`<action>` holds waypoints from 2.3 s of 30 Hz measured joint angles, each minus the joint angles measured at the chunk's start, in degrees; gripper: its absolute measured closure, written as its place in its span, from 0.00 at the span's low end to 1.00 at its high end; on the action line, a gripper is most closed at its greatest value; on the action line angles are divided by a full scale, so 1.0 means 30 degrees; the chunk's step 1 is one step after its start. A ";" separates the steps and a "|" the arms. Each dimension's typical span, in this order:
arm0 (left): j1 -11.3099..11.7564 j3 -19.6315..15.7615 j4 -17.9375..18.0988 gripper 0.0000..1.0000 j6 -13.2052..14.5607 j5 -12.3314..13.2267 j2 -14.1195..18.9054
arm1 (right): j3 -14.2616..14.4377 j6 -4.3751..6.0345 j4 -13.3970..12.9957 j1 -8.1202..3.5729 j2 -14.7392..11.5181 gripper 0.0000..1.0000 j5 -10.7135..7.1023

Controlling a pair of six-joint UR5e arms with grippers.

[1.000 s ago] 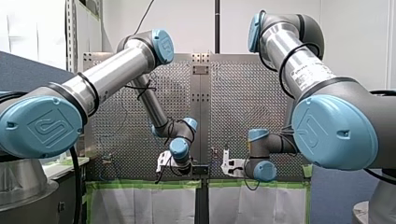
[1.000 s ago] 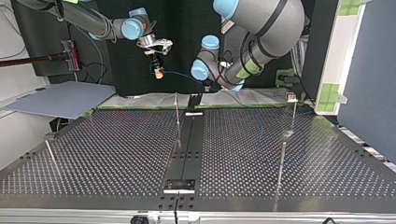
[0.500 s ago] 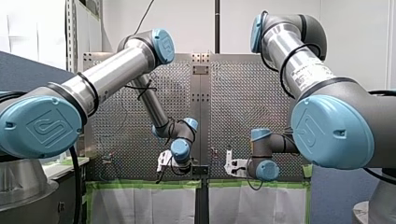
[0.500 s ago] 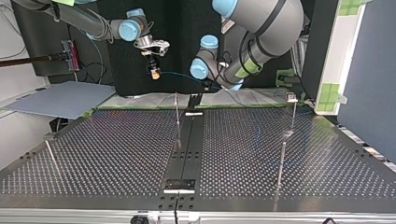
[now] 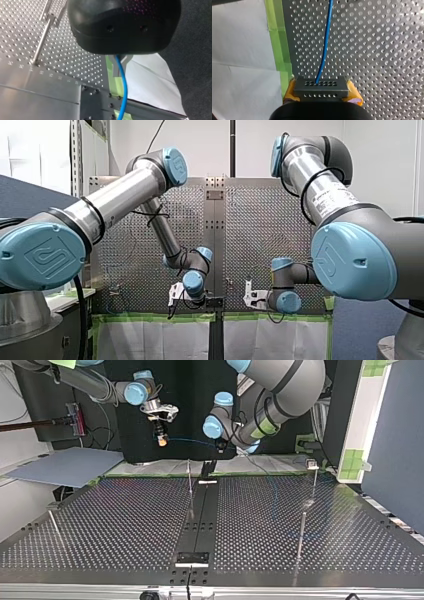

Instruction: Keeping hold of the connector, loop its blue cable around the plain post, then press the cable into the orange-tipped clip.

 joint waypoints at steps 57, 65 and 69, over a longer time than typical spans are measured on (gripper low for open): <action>-0.2036 -0.0701 0.4829 1.00 -0.0506 -0.1067 0.1112 | -0.2670 0.0344 0.1338 -0.2355 0.0011 0.98 0.0127; -0.1938 0.0689 0.4011 1.00 -0.0705 -0.0675 -0.0242 | -0.2745 0.0276 0.1262 -0.2362 0.0033 0.98 0.0106; -0.1897 0.1467 0.3633 1.00 -0.0767 -0.0605 -0.0969 | -0.2755 0.0229 0.1225 -0.2381 0.0291 0.98 0.0120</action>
